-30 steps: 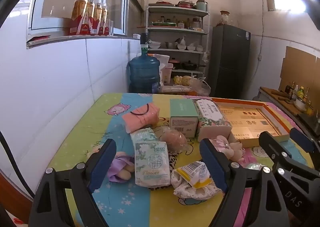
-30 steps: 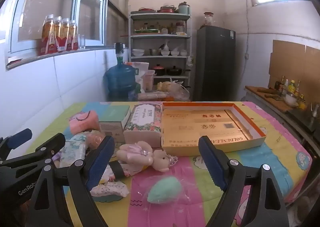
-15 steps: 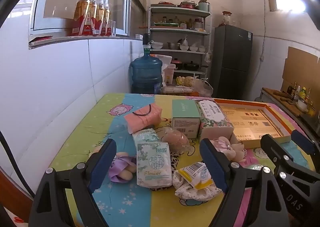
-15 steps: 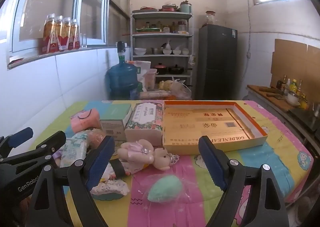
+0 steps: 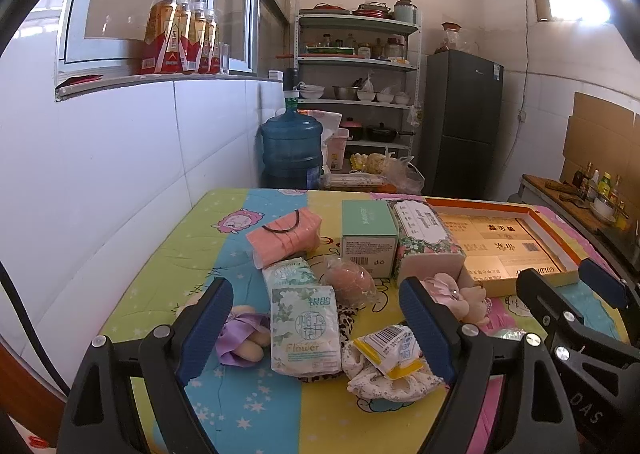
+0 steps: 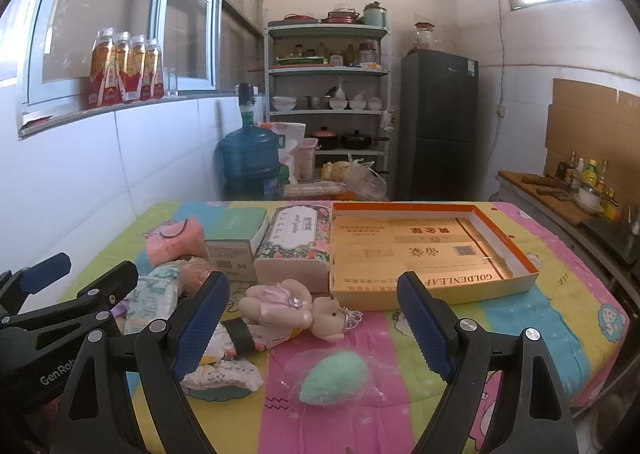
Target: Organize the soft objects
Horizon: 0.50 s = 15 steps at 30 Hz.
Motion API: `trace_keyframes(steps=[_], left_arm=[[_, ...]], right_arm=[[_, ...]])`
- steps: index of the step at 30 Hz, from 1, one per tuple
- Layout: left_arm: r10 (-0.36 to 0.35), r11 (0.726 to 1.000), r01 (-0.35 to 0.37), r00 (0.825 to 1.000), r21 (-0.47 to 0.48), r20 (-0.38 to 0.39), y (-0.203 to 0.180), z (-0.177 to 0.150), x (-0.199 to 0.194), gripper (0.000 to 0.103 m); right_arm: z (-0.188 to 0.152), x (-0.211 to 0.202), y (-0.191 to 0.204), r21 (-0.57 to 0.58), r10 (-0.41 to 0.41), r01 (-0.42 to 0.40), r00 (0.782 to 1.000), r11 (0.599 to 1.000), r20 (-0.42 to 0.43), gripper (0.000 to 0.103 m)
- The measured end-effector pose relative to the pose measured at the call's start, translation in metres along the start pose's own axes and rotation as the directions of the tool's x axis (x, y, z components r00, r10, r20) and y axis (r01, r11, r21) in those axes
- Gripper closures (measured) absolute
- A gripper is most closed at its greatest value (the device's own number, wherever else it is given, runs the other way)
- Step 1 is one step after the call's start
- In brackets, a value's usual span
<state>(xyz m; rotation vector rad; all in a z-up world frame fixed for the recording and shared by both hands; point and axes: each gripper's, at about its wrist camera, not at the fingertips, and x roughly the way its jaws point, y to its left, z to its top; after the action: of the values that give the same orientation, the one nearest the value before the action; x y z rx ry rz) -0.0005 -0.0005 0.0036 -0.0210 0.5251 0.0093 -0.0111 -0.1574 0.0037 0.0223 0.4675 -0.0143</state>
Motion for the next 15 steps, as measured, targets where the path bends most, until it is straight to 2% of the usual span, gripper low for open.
trace_keyframes(steps=[15], left_arm=[[0.001,1.000,-0.001,1.000,-0.003,-0.005,-0.0026,-0.0018,0.0011,0.018]], right_arm=[[-0.0010,-0.0014,-0.0009,0.006,0.004,-0.004,1.000,1.000,-0.004,0.016]])
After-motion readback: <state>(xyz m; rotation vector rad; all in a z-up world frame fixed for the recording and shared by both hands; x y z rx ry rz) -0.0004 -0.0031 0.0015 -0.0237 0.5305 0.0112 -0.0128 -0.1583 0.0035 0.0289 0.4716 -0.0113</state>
